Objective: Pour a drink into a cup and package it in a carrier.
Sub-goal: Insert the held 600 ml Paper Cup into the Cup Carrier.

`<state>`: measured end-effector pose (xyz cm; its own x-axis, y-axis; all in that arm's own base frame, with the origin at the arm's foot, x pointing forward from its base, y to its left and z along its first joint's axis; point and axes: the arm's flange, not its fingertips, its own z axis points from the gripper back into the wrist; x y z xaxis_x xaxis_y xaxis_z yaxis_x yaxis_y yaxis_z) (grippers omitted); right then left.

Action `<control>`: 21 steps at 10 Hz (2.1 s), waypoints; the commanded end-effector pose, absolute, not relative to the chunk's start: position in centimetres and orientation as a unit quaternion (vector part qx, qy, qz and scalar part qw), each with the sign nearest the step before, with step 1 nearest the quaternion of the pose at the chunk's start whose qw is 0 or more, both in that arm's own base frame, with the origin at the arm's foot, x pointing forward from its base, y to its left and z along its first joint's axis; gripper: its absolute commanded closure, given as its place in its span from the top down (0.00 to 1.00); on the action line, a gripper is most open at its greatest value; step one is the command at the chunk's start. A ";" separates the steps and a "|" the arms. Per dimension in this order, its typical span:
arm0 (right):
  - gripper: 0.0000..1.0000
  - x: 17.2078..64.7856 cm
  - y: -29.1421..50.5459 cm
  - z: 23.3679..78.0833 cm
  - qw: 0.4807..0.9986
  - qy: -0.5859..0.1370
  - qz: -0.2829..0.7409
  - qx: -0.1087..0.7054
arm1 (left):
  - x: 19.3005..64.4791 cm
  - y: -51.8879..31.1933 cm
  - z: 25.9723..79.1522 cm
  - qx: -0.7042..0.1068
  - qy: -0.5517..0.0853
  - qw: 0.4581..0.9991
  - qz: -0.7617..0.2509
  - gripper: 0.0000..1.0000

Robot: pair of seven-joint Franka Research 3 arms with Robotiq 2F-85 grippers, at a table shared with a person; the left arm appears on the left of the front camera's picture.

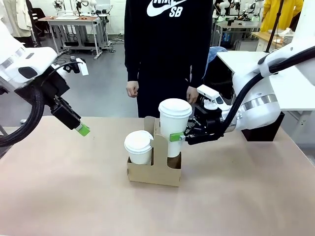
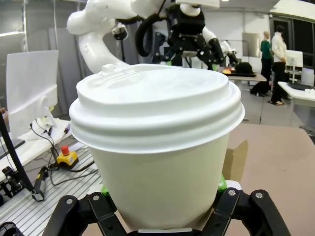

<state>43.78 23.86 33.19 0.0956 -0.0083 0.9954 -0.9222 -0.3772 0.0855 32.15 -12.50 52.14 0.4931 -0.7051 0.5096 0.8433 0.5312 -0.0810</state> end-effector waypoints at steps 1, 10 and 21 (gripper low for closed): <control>0.81 44.5 23.9 32.1 0.393 -0.381 0.572 0.612 | 31.8 -12.7 52.0 -0.156 -0.203 0.847 -0.466 1.00; 0.81 45.3 23.9 26.6 0.379 -0.351 0.587 0.623 | 31.8 -12.7 52.0 -0.156 -0.203 0.847 -0.466 1.00; 1.00 45.3 23.3 24.7 0.364 -0.347 0.641 0.580 | 31.8 -12.7 52.0 -0.156 -0.203 0.847 -0.466 1.00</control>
